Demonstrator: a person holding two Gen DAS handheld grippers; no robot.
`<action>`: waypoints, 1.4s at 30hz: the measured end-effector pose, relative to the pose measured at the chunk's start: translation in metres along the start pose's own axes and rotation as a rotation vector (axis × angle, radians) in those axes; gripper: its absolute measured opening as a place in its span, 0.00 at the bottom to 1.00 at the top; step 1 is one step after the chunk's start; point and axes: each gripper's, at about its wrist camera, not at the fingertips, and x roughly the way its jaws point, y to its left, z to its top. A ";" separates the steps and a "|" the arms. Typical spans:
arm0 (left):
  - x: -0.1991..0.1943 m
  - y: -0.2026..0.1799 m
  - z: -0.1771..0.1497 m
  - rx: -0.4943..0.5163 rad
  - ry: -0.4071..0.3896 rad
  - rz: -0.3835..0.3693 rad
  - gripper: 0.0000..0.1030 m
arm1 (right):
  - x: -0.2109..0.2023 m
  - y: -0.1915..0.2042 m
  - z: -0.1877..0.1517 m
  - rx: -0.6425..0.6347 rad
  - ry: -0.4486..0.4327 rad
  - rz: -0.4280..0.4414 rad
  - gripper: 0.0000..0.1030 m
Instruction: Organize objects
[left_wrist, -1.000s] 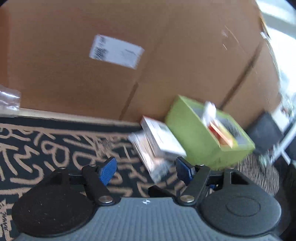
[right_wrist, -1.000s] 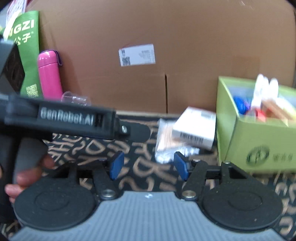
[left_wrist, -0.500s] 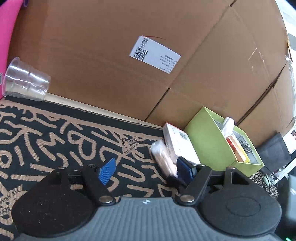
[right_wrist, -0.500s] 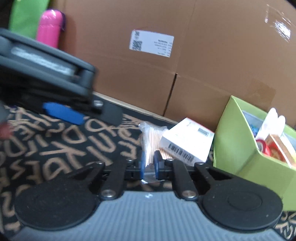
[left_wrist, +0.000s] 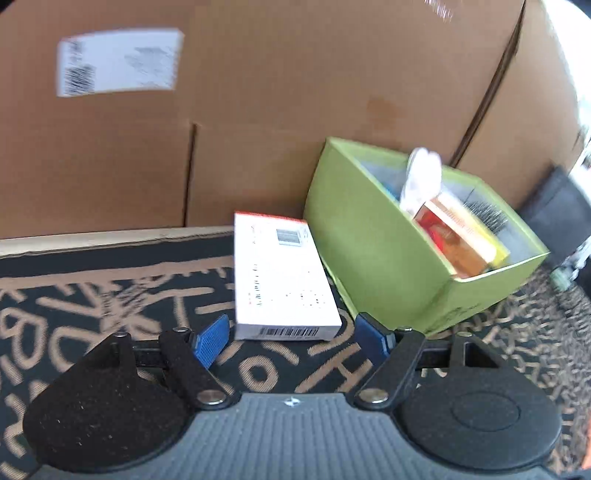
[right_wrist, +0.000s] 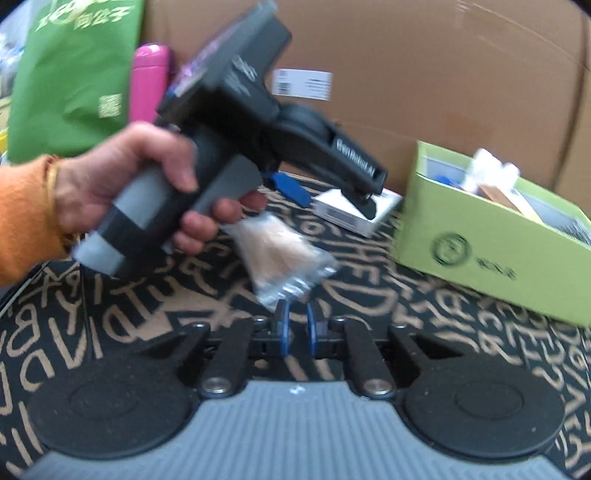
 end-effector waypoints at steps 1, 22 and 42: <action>0.005 -0.003 0.001 0.013 -0.013 0.011 0.76 | -0.003 -0.005 -0.002 0.022 -0.001 -0.003 0.10; -0.126 0.086 -0.063 0.037 0.018 0.107 0.71 | 0.059 -0.031 0.034 -0.077 -0.045 0.310 0.81; -0.173 0.057 -0.111 0.115 0.042 0.146 0.72 | -0.019 0.004 0.008 -0.254 0.057 0.467 0.81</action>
